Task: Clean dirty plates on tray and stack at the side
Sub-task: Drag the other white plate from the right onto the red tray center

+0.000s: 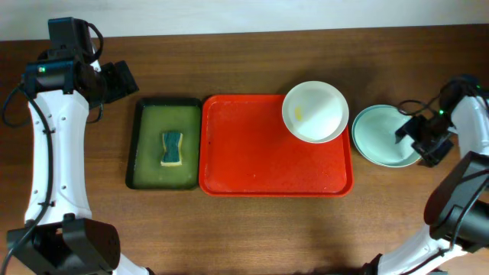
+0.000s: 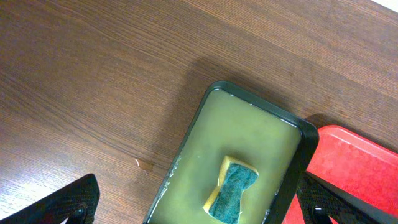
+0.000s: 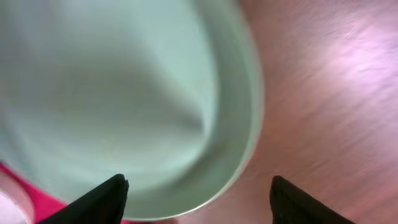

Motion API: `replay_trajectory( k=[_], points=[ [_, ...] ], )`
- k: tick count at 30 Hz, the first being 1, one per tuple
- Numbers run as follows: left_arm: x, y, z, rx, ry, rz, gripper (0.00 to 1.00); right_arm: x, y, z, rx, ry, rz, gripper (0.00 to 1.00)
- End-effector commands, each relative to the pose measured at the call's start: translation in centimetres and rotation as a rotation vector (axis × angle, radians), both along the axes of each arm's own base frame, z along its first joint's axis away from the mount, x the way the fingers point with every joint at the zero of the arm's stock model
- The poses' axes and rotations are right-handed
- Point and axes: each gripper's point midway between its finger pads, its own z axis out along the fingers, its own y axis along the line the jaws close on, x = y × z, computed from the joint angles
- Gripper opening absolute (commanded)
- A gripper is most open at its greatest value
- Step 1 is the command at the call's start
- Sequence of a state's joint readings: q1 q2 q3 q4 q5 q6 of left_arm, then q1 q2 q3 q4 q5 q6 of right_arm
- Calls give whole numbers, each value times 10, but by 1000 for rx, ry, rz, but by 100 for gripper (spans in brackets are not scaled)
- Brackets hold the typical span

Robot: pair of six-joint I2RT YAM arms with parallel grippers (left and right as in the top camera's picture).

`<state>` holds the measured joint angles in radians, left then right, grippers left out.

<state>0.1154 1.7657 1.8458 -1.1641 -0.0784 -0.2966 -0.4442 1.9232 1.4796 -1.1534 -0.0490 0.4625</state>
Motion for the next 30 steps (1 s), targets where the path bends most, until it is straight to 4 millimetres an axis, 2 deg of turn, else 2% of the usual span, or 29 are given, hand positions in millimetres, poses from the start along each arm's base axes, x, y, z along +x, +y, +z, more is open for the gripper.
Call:
replay_trajectory(
  k=[1, 2, 5, 8, 10, 13, 14, 15, 17, 21, 25, 27, 28, 30],
  points=[
    [0, 1, 1, -7, -5, 10, 100, 5, 10, 3, -61, 7, 62, 67],
    [0, 1, 1, -7, -5, 10, 99, 3, 3, 4, -109, 28, 68, 4],
    [0, 1, 1, -7, -5, 10, 99, -12, -8, 4, -96, 64, 7, 4],
    [0, 1, 1, -7, -5, 10, 99, -50, -20, 7, -44, 171, -98, 4],
    [0, 1, 1, -7, -4, 10, 99, -66, -30, 8, -25, 201, -159, 4],
    [0, 1, 1, -7, -5, 10, 99, -77, -32, 7, -17, 232, -250, 4],
    [0, 1, 1, -7, -4, 10, 99, -77, -30, 0, -21, 232, -274, 4],
    [0, 1, 1, -7, -5, 10, 99, -76, -29, -16, -28, 216, -275, 4],
    [0, 1, 1, -7, -5, 10, 99, -66, -20, -35, -1, 157, -268, 4],
    [0, 1, 1, -7, -5, 10, 99, -44, -25, -39, -1, 62, -272, 4],
    [0, 1, 1, -7, -4, 10, 99, -21, -31, -39, -2, -42, -273, 13],
    [0, 1, 1, -7, -5, 10, 99, -15, -35, -39, -14, -68, -272, 13],
    [0, 1, 1, -7, -5, 10, 99, -15, -35, -39, -14, -69, -271, 6],
    [0, 1, 1, -7, -5, 10, 99, -10, -34, -33, -3, -89, -176, 4]
  ],
)
